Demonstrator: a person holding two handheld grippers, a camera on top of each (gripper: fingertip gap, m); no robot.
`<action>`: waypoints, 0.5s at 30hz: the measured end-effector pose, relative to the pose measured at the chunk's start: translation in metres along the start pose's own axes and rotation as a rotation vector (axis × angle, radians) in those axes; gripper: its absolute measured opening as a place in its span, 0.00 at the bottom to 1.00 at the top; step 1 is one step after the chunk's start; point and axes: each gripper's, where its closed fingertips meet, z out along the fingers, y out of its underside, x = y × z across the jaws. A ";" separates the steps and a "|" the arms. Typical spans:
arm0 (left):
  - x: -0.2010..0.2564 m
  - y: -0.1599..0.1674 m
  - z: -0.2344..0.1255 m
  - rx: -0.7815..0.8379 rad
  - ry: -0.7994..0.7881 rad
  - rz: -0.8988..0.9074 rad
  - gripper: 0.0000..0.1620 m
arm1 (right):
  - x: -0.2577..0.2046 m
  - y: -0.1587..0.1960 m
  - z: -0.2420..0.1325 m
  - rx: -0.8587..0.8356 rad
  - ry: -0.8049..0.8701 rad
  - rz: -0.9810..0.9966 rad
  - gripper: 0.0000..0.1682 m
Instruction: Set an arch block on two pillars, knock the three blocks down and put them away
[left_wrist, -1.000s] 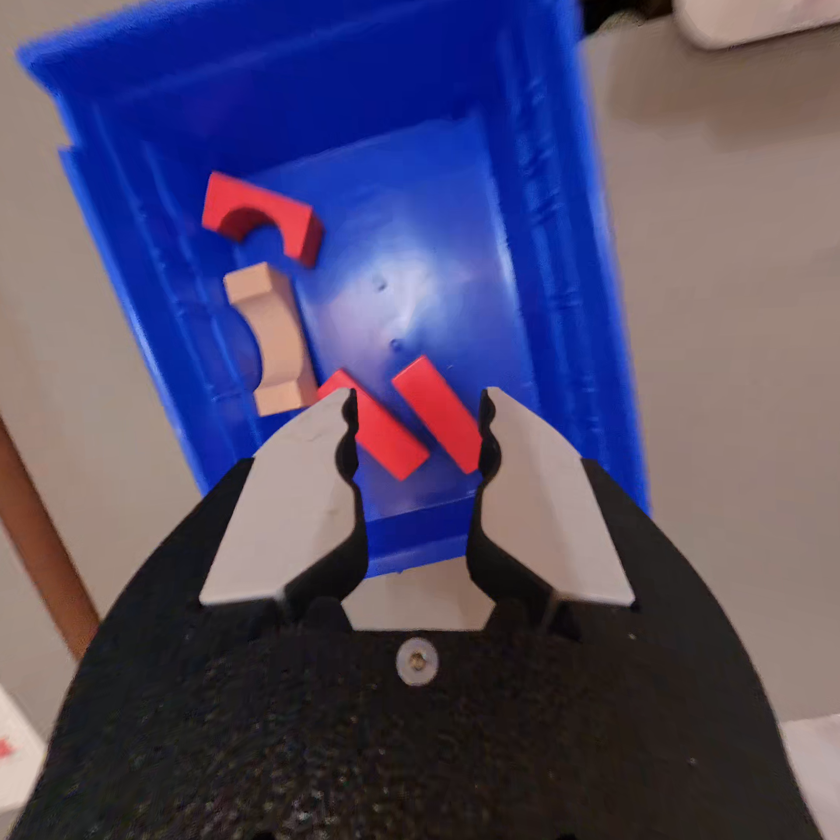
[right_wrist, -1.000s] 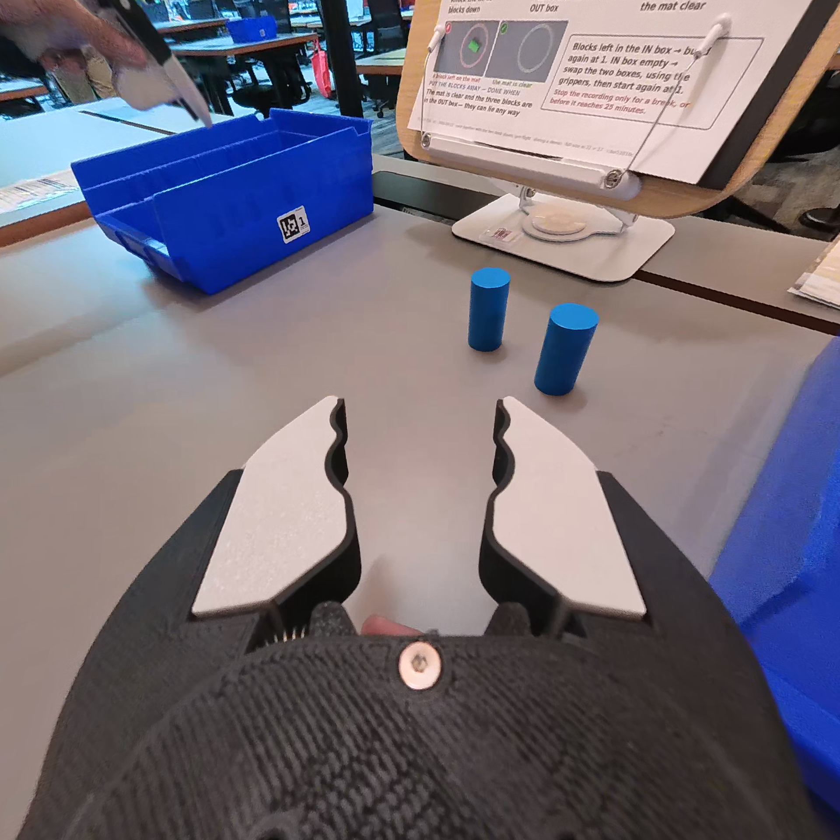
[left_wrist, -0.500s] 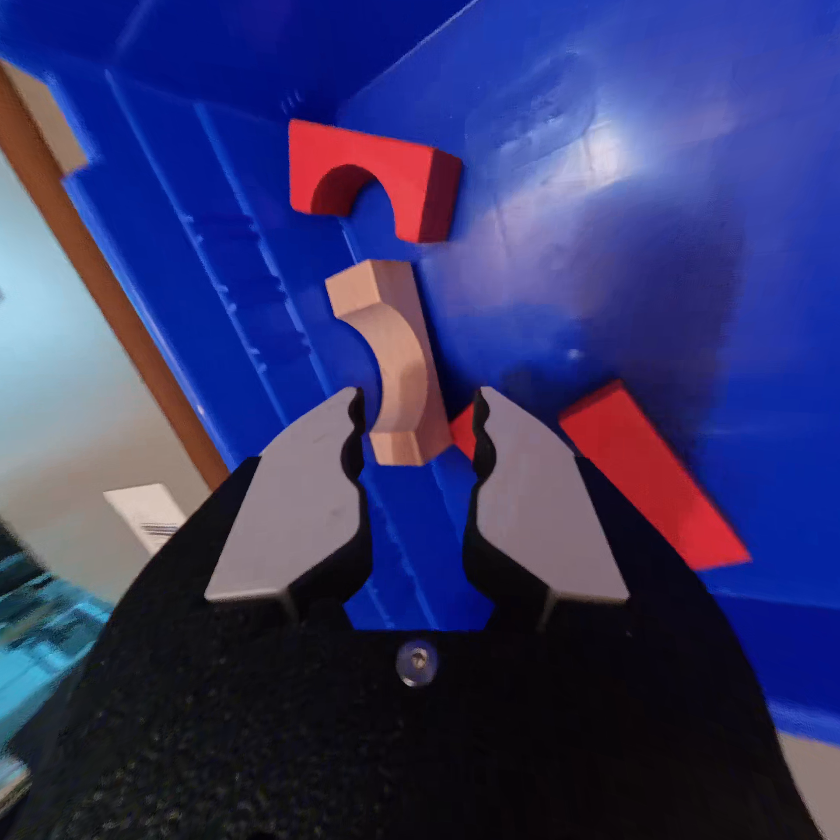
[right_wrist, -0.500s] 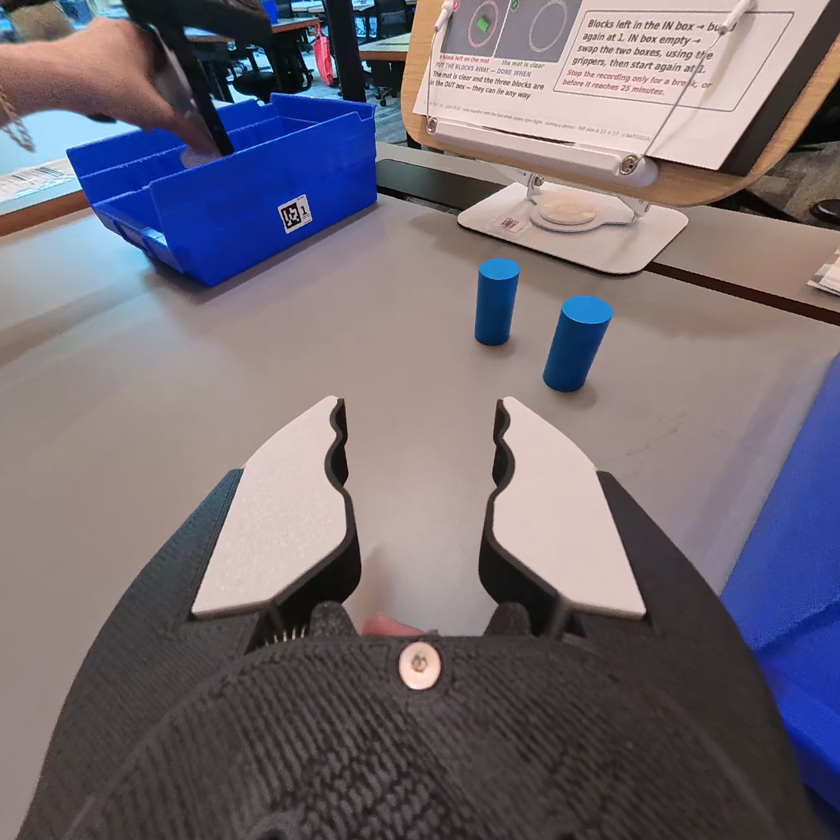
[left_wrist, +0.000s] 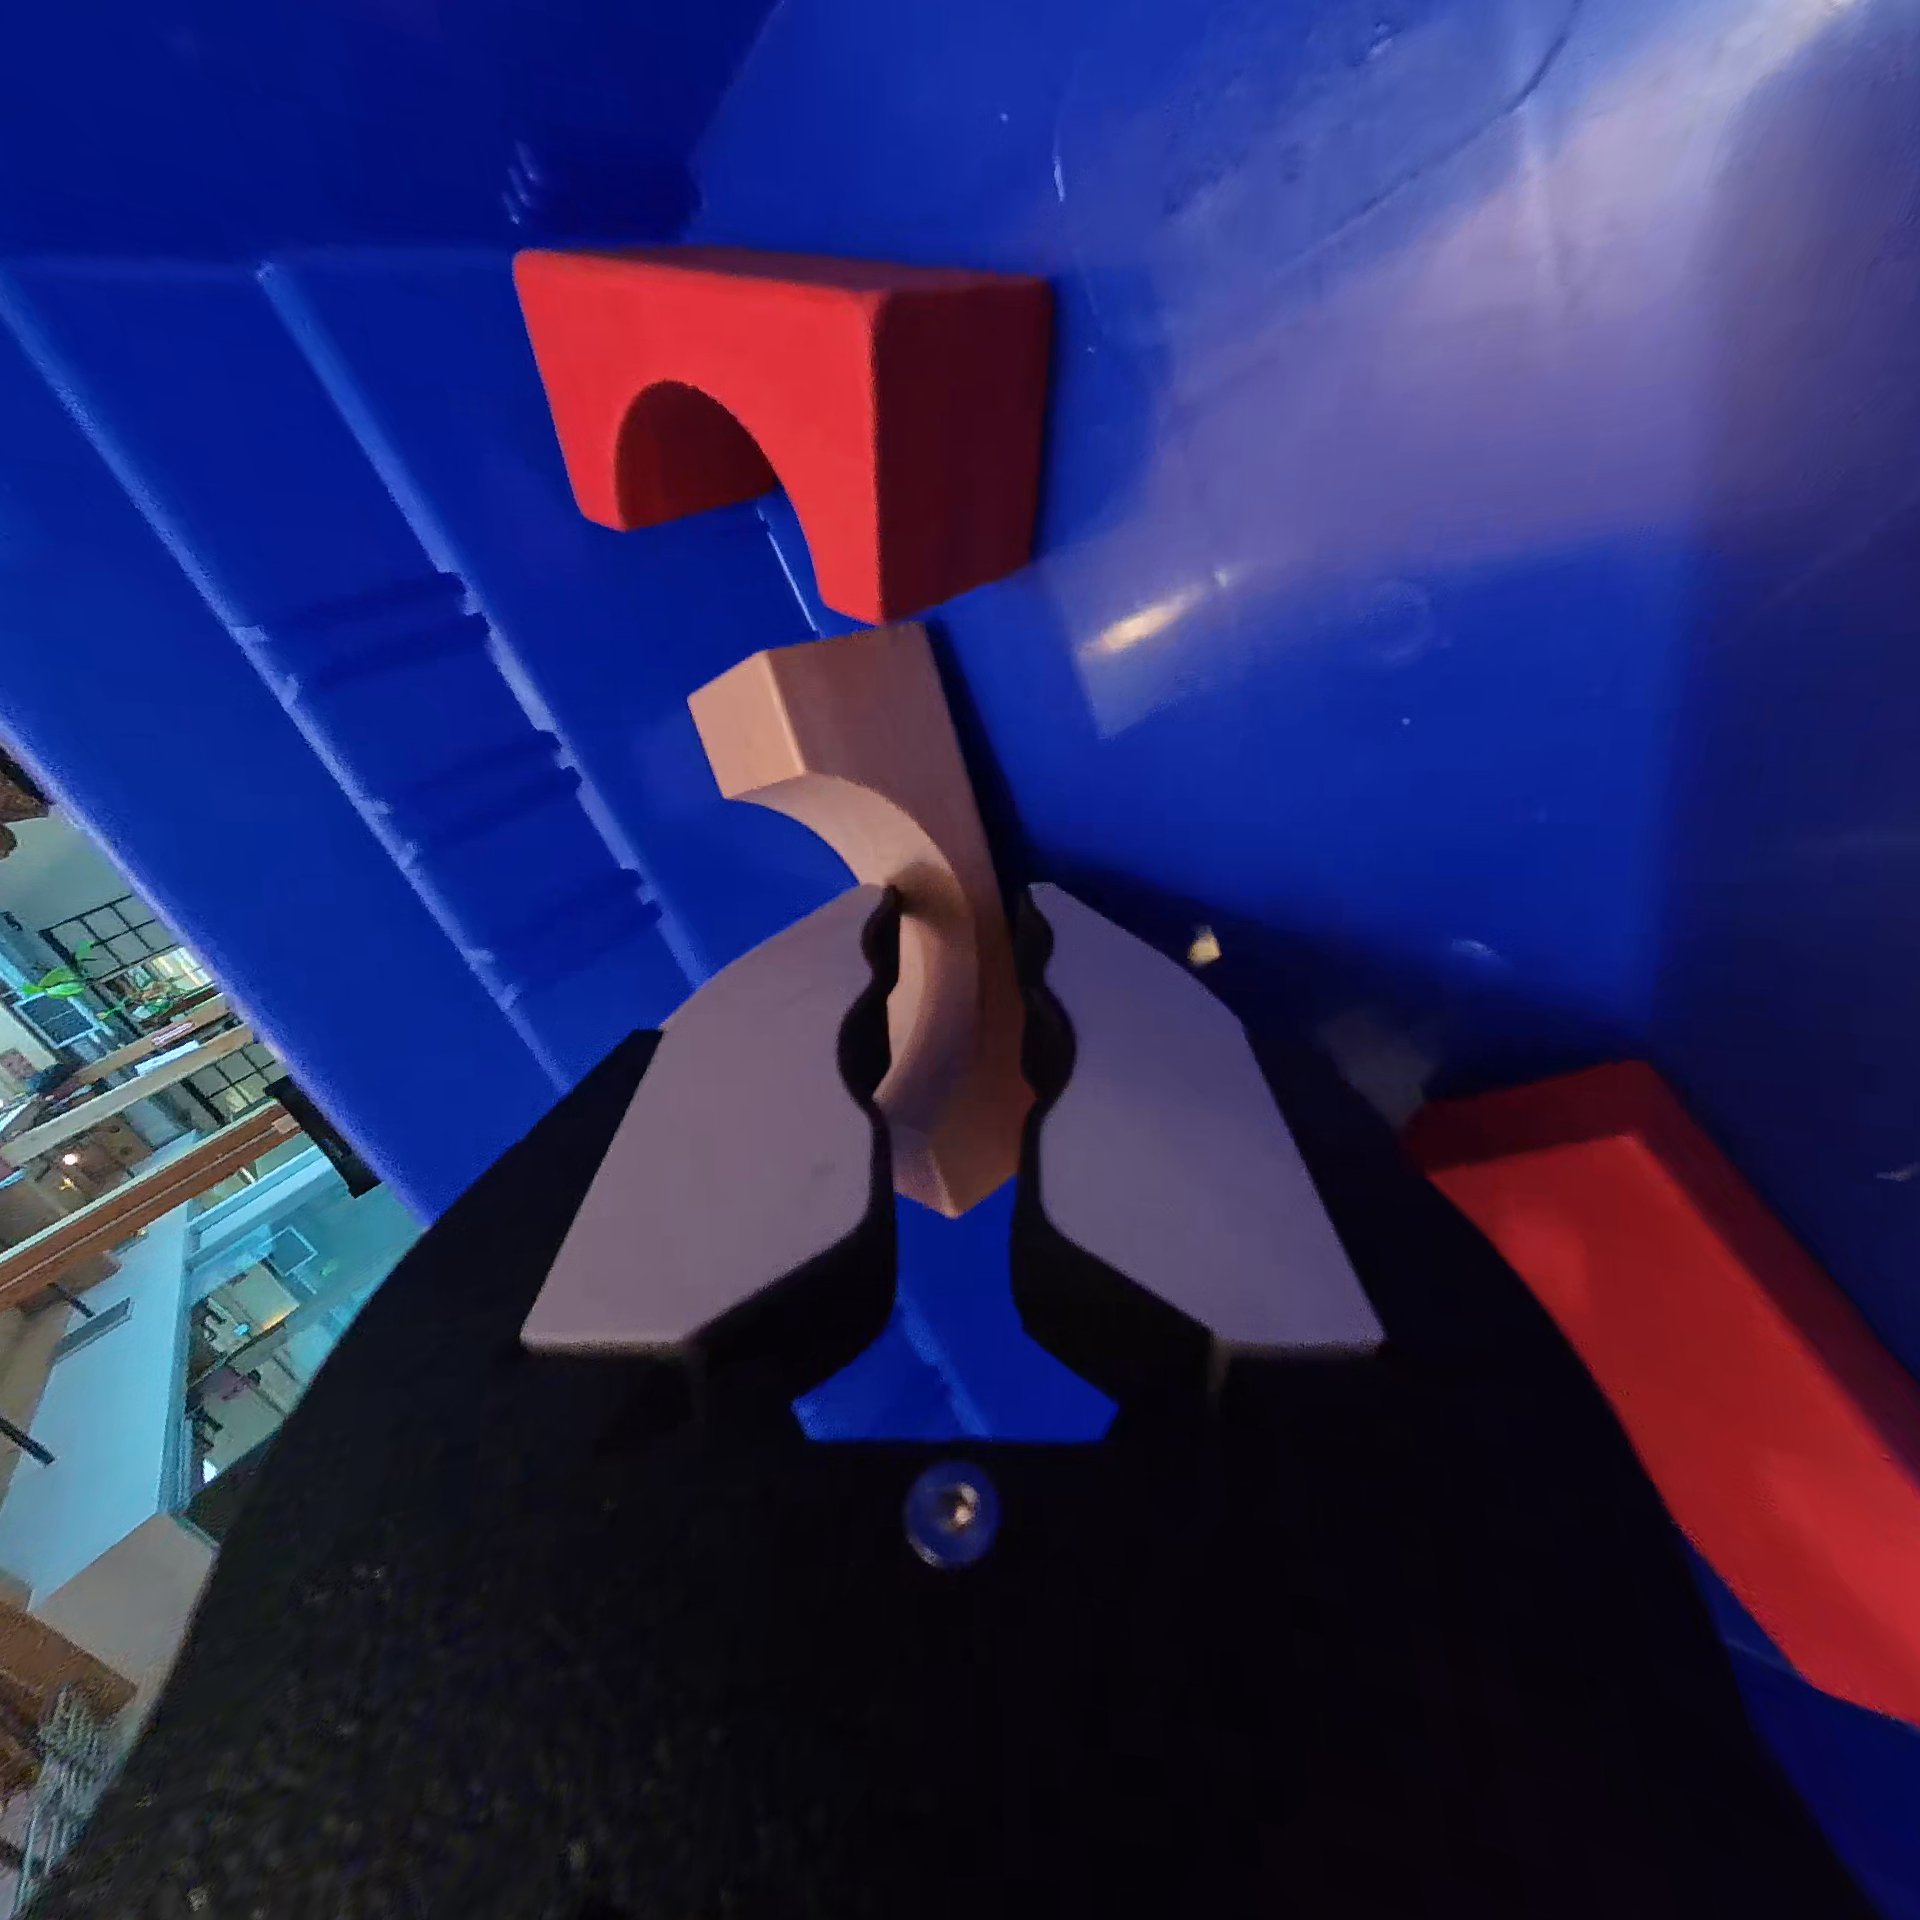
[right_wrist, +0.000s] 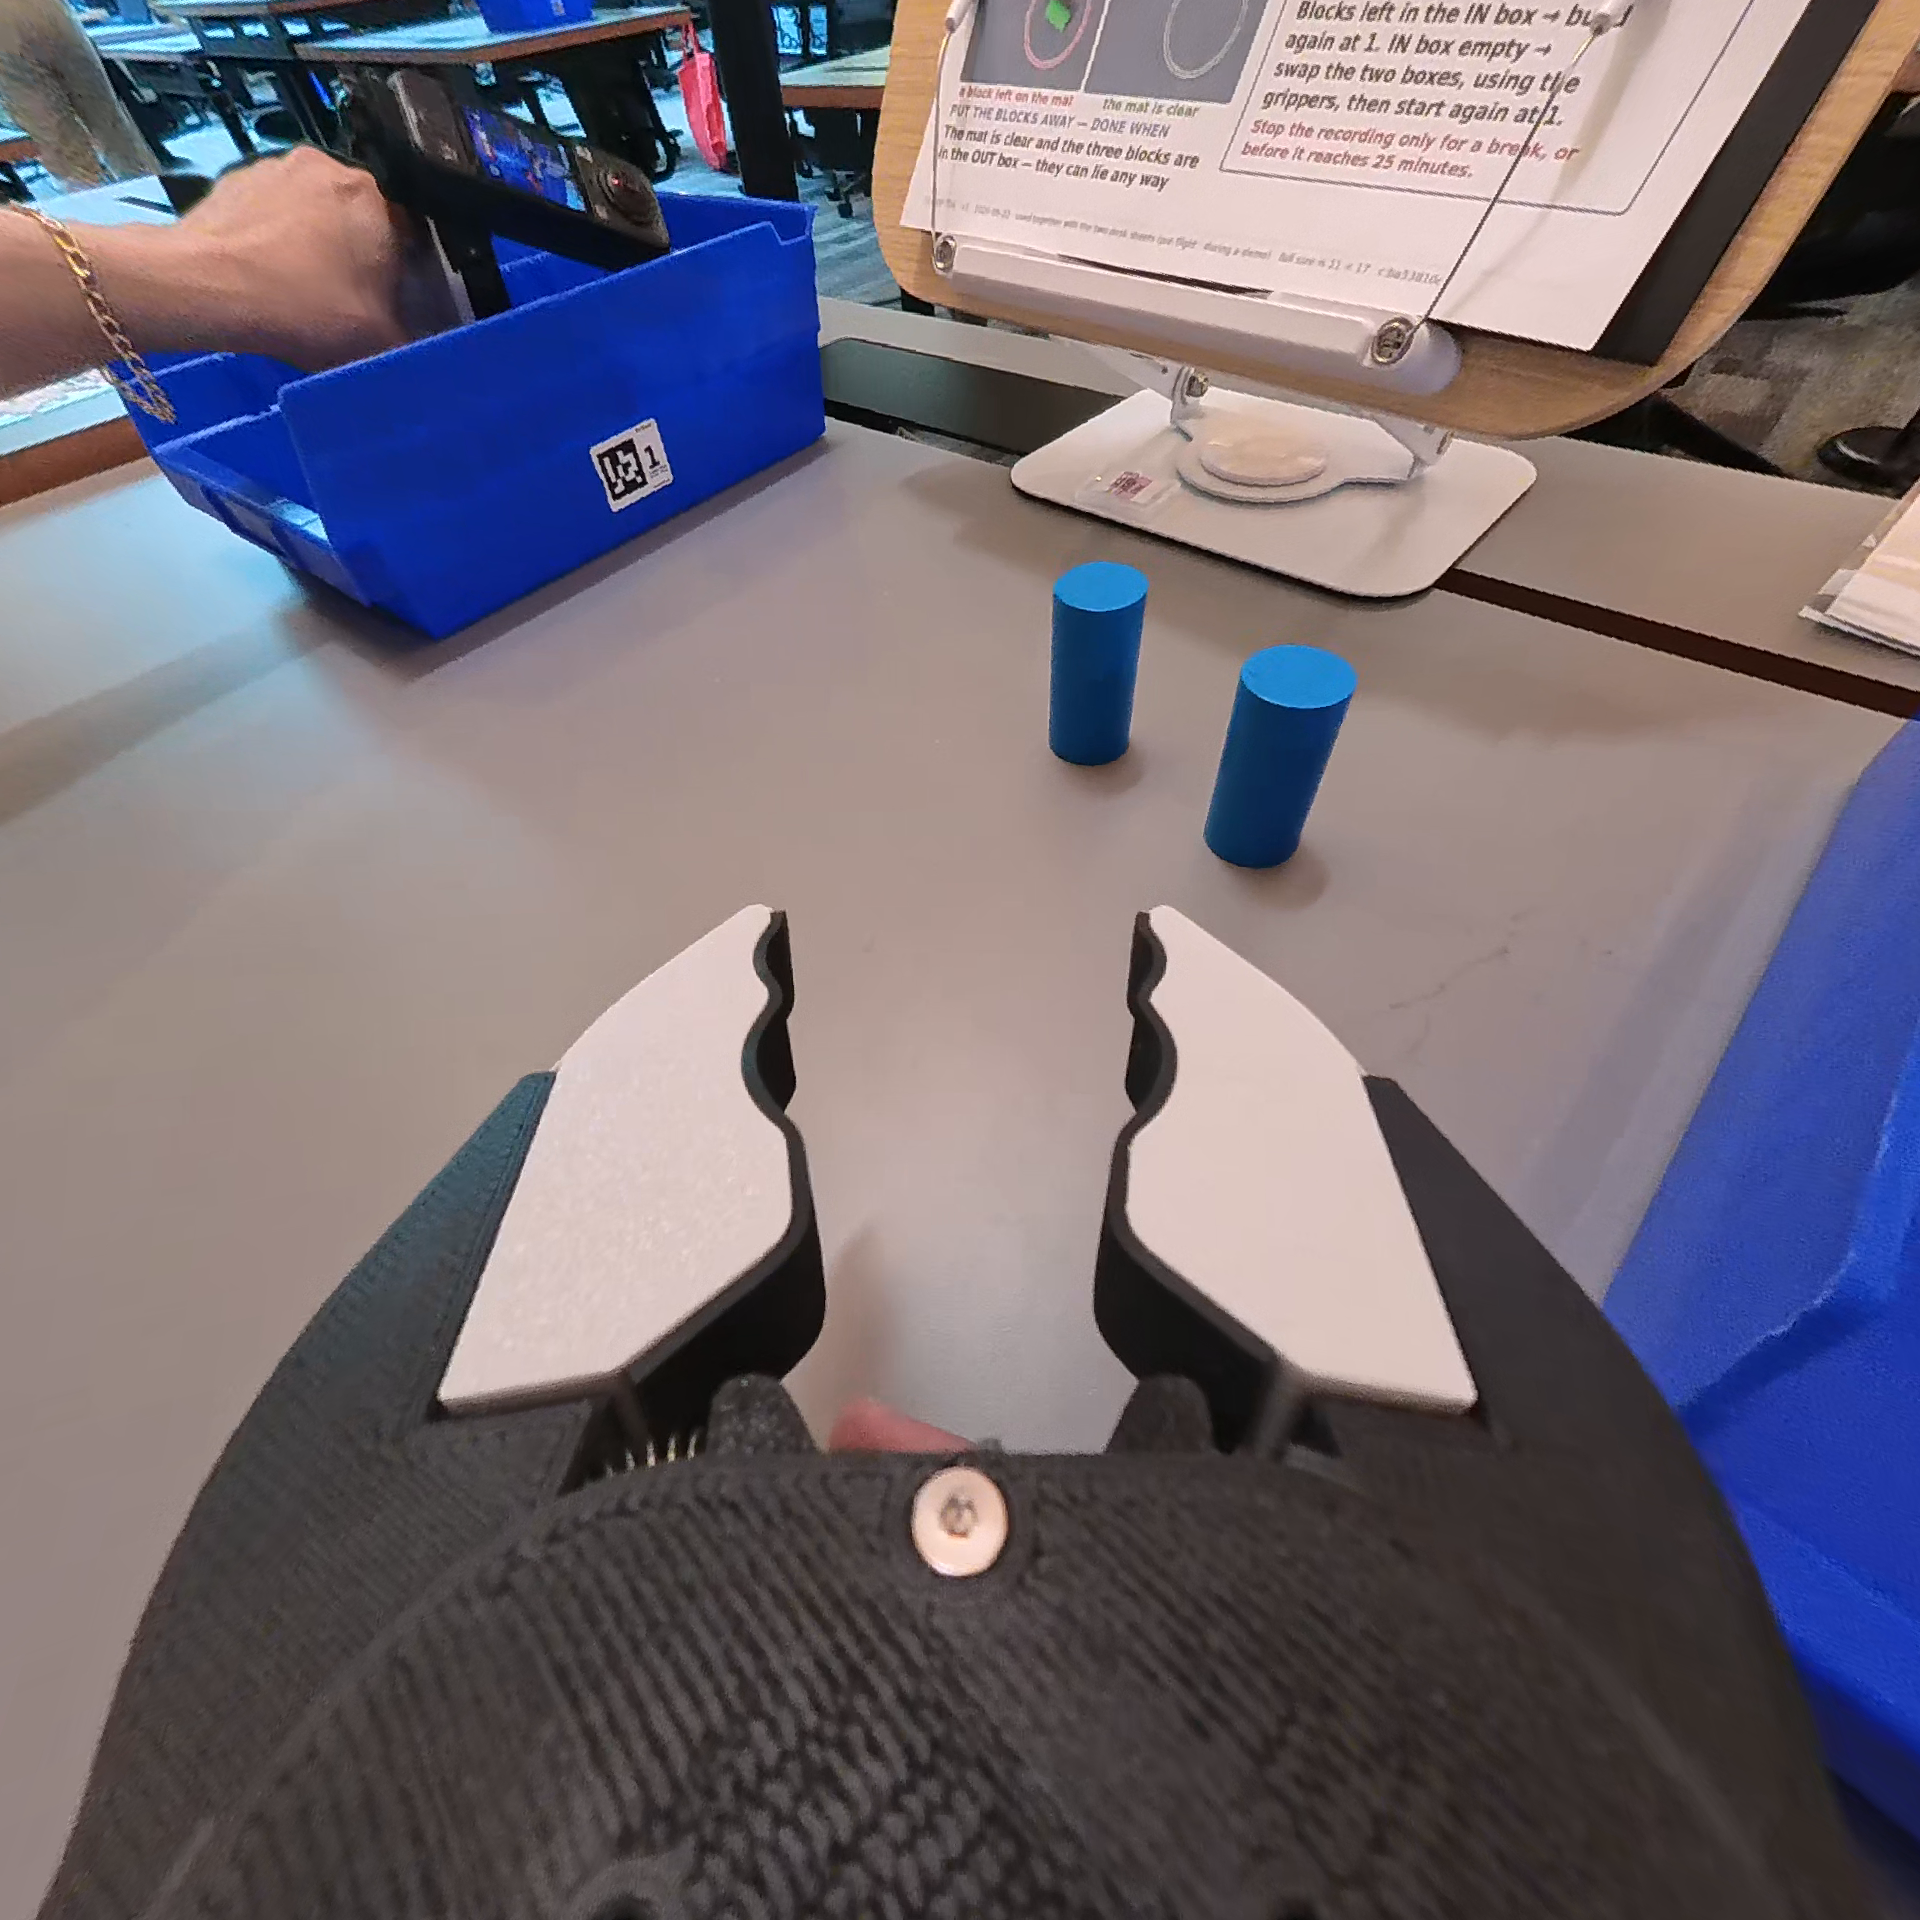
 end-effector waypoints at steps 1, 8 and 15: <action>0.001 -0.001 0.000 0.008 0.005 0.003 0.12 | 0.000 0.000 0.000 0.000 -0.001 -0.001 0.37; -0.004 -0.019 -0.023 0.235 0.046 -0.006 0.06 | -0.002 0.000 0.001 -0.001 -0.003 -0.005 0.37; -0.001 -0.025 -0.059 0.461 0.262 -0.118 0.06 | -0.011 -0.002 0.006 -0.001 -0.025 -0.015 0.37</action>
